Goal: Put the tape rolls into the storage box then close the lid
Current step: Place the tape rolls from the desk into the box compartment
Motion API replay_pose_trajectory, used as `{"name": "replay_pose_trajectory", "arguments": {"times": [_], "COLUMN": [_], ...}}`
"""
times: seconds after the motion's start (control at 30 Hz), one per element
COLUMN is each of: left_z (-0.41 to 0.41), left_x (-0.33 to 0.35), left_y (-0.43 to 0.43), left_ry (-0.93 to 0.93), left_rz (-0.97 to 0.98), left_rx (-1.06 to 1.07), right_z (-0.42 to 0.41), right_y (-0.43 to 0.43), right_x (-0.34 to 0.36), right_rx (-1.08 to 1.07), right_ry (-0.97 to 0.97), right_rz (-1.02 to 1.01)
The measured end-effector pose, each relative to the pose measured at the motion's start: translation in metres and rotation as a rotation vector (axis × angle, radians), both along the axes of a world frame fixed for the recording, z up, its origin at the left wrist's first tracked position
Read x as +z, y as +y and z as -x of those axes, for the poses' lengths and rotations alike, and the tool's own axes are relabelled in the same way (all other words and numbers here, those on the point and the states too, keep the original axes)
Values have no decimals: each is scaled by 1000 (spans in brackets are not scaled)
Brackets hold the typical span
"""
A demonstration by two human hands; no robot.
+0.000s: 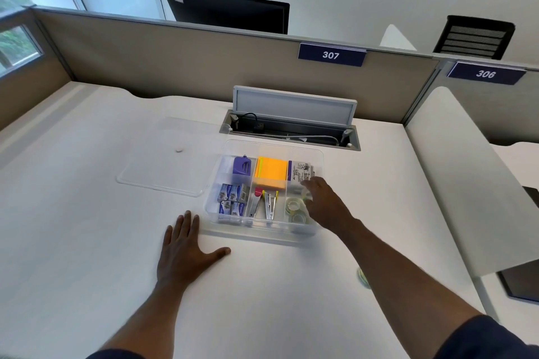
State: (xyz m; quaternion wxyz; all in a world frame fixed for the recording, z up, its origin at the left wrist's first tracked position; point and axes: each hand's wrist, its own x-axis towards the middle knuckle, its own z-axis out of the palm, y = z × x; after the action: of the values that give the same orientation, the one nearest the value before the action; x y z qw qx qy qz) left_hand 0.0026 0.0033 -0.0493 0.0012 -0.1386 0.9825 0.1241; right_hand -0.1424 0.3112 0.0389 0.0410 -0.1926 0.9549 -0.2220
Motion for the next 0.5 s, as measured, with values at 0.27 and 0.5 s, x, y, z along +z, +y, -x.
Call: {"name": "replay_pose_trajectory", "arguments": {"times": [0.27,0.5], "left_z": [1,1], "left_x": [-1,-2], "left_y": [0,0], "left_ry": [-1,6], "left_rz": [7,6], "left_rx": [3,0], "right_z": [3,-9], "right_y": [18,54], "right_x": [1,-12], "right_rx": [-219,-403], "right_ry": [215,107], "right_rz": [15,-42]}}
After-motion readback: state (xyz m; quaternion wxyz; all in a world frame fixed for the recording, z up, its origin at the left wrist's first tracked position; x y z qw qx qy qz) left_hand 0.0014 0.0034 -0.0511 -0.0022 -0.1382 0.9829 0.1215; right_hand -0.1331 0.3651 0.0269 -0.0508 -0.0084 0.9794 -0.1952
